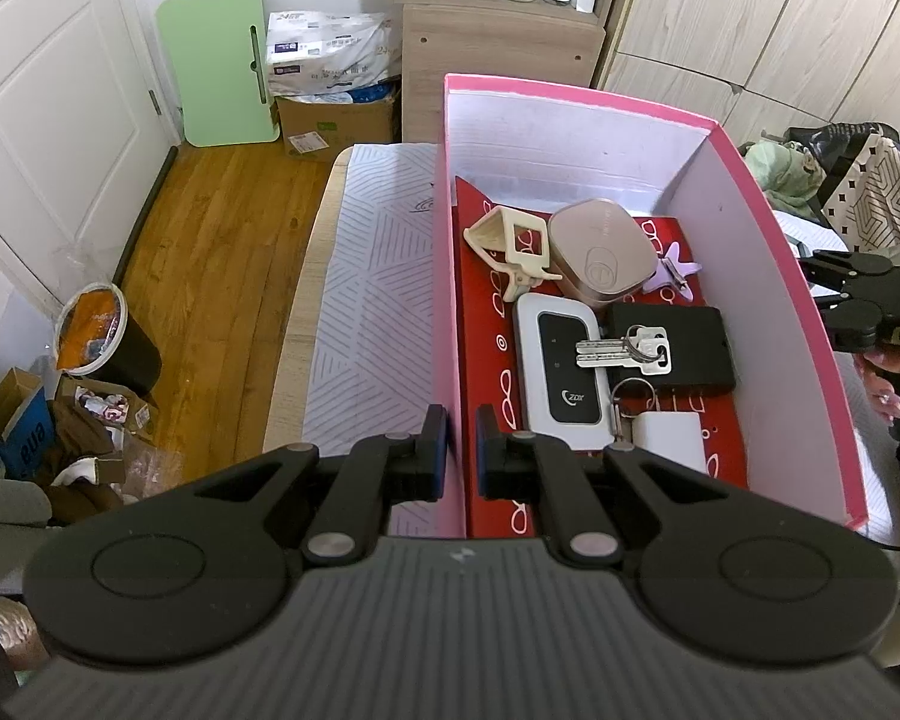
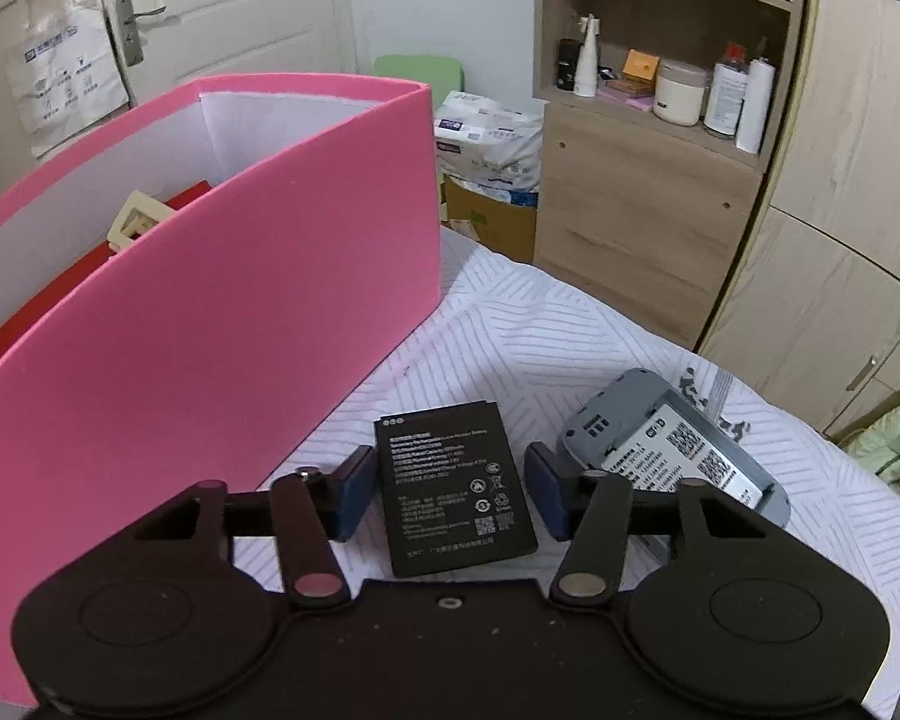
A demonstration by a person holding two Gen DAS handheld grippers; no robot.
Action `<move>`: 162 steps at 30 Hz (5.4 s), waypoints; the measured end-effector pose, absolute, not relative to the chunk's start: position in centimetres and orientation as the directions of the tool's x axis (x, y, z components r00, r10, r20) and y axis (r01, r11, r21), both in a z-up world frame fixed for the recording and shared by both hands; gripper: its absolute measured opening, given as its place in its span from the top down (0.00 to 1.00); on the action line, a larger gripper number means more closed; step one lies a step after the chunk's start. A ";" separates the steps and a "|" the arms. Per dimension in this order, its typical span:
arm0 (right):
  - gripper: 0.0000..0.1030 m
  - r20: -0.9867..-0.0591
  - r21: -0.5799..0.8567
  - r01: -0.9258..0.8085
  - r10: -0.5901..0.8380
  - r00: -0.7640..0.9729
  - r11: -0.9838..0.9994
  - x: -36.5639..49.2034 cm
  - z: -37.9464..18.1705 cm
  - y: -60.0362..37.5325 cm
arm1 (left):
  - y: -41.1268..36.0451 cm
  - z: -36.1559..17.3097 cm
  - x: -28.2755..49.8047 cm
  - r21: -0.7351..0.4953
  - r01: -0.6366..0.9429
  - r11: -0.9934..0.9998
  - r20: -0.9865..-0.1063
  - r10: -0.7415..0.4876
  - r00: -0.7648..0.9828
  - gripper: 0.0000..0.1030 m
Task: Organize rigid objects
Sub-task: 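Grasp the black phone battery on the bed with the right gripper, then carry the black battery into the box onto the white router and release, then grasp the grey pocket Wi-Fi router on the bed with the right gripper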
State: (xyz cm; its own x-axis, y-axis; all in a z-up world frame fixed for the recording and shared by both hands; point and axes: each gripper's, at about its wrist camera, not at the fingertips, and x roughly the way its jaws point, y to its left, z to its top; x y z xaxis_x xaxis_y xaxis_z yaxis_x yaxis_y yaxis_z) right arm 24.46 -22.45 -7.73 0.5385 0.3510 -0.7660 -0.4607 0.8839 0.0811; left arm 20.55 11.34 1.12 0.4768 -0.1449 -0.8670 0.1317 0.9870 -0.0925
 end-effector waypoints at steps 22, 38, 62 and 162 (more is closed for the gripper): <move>0.46 -0.669 0.175 -0.350 0.372 0.643 0.920 19.2 -6.0 -24.4 | 11.3 1.1 20.6 -0.096 0.133 0.986 -0.866 -0.149 0.477 0.92; 0.71 -0.652 0.180 -0.370 0.393 0.649 0.911 17.8 -4.9 -24.3 | 11.4 1.1 20.6 -0.101 0.132 0.986 -0.866 -0.153 0.477 0.92; 0.46 -0.729 0.141 -0.378 0.354 0.586 0.915 18.9 -7.9 -22.6 | 11.4 1.0 20.8 -0.108 0.134 0.985 -0.868 -0.159 0.470 0.92; 0.28 -0.791 -0.046 -0.621 0.351 0.501 0.782 29.5 -5.8 -28.7 | 10.9 0.7 20.6 -0.082 0.147 0.986 -0.865 -0.143 0.481 0.95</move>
State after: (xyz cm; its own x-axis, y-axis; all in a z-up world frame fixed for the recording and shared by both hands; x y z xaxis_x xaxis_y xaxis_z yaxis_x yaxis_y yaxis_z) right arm 29.46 -28.66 -5.84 0.5012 0.3509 -0.7910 -0.6210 0.7824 -0.0464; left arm 20.64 10.93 0.73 0.4813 -0.1434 -0.8648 0.1467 0.9858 -0.0818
